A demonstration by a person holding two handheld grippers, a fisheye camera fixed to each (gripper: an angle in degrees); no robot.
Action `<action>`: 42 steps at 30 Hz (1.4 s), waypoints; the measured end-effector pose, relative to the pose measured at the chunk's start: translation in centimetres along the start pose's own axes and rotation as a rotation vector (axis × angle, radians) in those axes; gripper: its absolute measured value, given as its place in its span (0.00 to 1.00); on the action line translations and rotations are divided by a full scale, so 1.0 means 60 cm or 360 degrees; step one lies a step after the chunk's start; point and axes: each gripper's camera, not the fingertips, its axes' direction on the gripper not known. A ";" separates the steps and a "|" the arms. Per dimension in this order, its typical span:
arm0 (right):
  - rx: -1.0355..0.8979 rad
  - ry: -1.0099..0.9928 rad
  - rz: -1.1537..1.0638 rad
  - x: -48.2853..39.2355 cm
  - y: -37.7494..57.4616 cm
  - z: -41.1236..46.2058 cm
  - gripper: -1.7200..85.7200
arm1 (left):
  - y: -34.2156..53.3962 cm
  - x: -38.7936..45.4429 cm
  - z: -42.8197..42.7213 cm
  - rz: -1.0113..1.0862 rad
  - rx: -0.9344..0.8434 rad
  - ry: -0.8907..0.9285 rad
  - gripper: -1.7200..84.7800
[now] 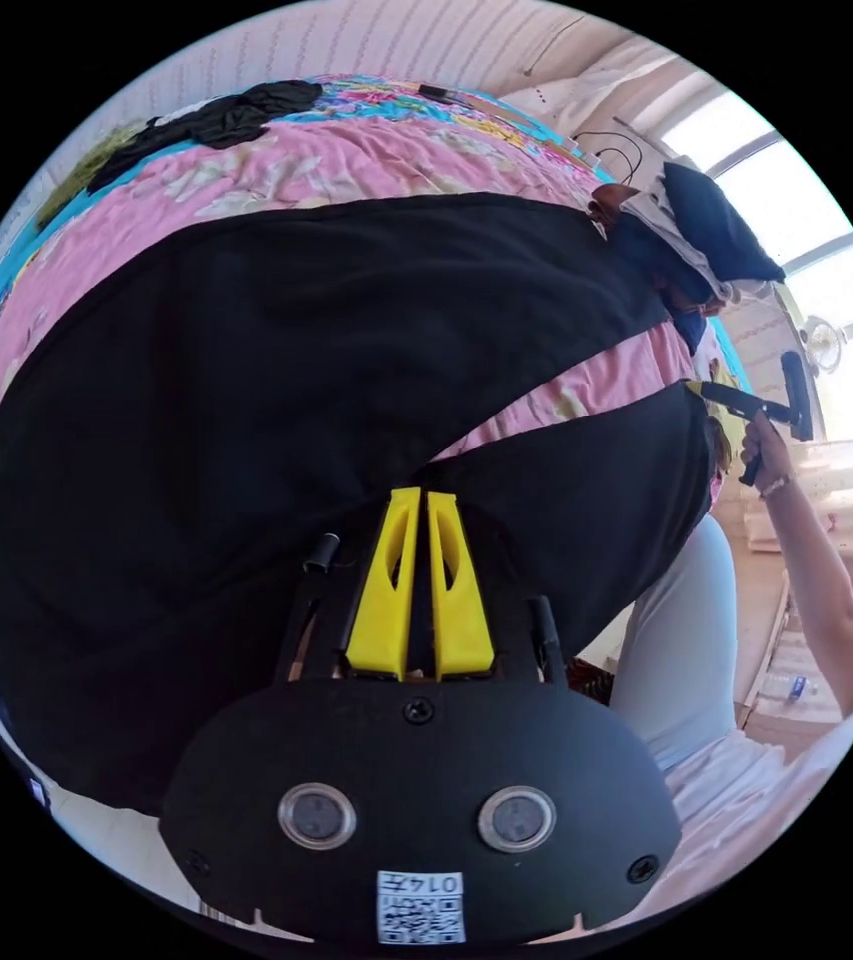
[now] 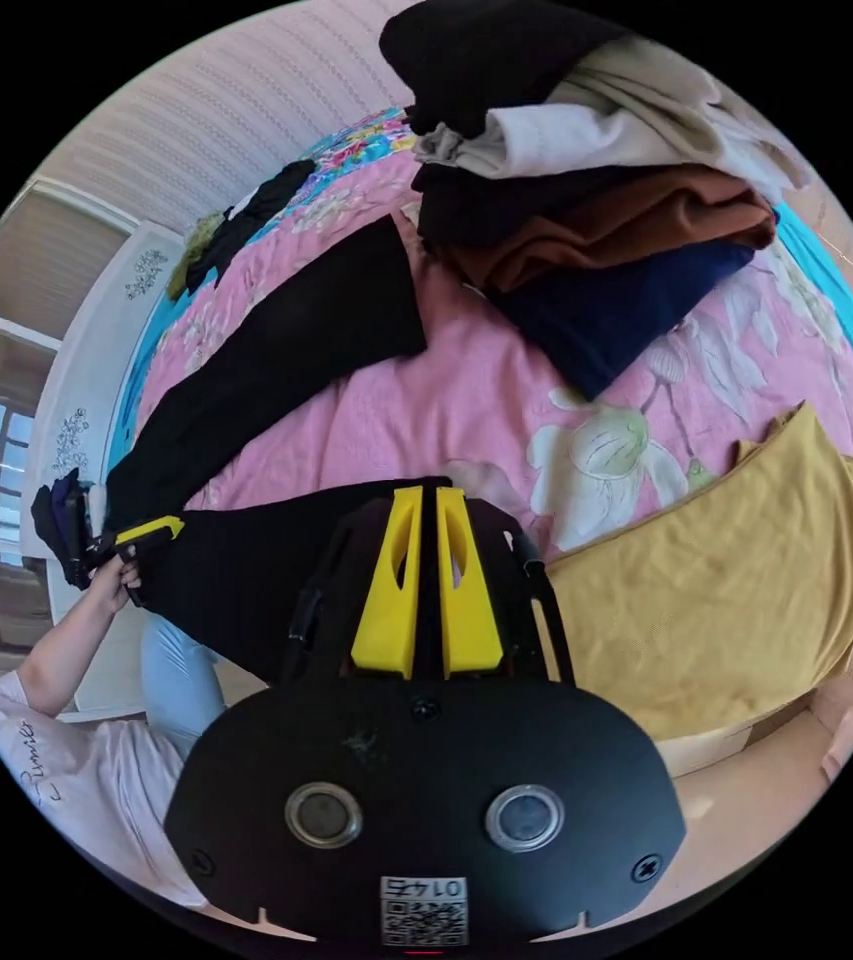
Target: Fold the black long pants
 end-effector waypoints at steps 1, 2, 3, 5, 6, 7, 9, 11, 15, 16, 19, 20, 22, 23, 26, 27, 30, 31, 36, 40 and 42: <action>0.0036 0.0006 0.0001 0.002 0.010 -0.019 0.07 | 0.006 -0.004 -0.011 0.0006 0.0027 0.0009 0.01; 0.0105 0.0002 0.0006 0.008 0.034 -0.055 0.08 | 0.020 -0.014 -0.036 0.0007 0.0087 0.0038 0.02; 0.0158 -0.0033 0.0007 0.015 0.063 -0.086 0.08 | 0.039 -0.028 -0.063 -0.0009 0.0152 0.0070 0.02; 0.0159 -0.0118 0.0009 0.029 0.108 -0.111 0.09 | 0.079 -0.060 -0.108 -0.0079 0.0275 0.0129 0.02; 0.0103 -0.0156 0.0017 0.038 0.135 -0.112 0.09 | 0.111 -0.088 -0.136 -0.0149 0.0366 0.0207 0.03; 0.0056 -0.0167 0.0023 0.043 0.147 -0.108 0.10 | 0.129 -0.104 -0.150 -0.0188 0.0417 0.0265 0.03; -0.0142 -0.0184 0.0086 0.061 0.186 -0.087 0.12 | 0.206 -0.170 -0.199 -0.0324 0.0586 0.0416 0.06; -0.0202 -0.0234 0.0149 0.069 0.202 -0.080 0.13 | 0.263 -0.212 -0.231 -0.0424 0.0635 0.0329 0.07; -0.0306 -0.0223 0.0177 0.065 0.197 -0.075 0.10 | 0.402 -0.323 -0.291 -0.0799 0.0663 0.0127 0.07; -0.0293 -0.0245 0.0169 0.062 0.195 -0.080 0.09 | 0.423 -0.339 -0.300 -0.0861 0.0684 0.0119 0.07; -0.0231 -0.0300 0.0176 0.051 0.190 -0.112 0.04 | 0.529 -0.419 -0.340 -0.1198 0.0799 0.0043 0.08; -0.0228 -0.0317 0.0182 0.047 0.190 -0.123 0.04 | 0.570 -0.449 -0.352 -0.1332 0.0854 0.0036 0.08; -0.0234 -0.0304 0.0200 0.041 0.189 -0.141 0.04 | 0.622 -0.490 -0.365 -0.1500 0.0926 0.0079 0.08; -0.0228 -0.0278 0.0208 0.036 0.187 -0.155 0.03 | 0.646 -0.513 -0.372 -0.1580 0.0935 0.0069 0.08; -0.0191 -0.0296 0.0227 0.022 0.176 -0.186 0.03 | 0.676 -0.560 -0.392 -0.1671 0.0877 -0.0048 0.08; -0.0175 -0.0284 0.0225 0.014 0.170 -0.196 0.03 | 0.682 -0.581 -0.397 -0.1700 0.0868 -0.0069 0.08; -0.0174 -0.0215 0.0196 -0.010 0.153 -0.214 0.03 | 0.698 -0.634 -0.404 -0.1799 0.0898 -0.0049 0.11; -0.0173 -0.0199 0.0191 -0.015 0.150 -0.217 0.03 | 0.701 -0.643 -0.404 -0.1815 0.0911 -0.0039 0.11; -0.0099 -0.0209 0.0200 -0.049 0.133 -0.255 0.03 | 0.707 -0.696 -0.397 -0.1869 0.1050 0.0045 0.13; -0.0045 -0.0219 0.0192 -0.070 0.116 -0.278 0.03 | 0.708 -0.717 -0.394 -0.1839 0.1024 0.0143 0.08; -0.0024 -0.0229 0.0175 -0.085 0.096 -0.286 0.03 | 0.713 -0.721 -0.417 -0.1761 0.1042 0.0171 0.02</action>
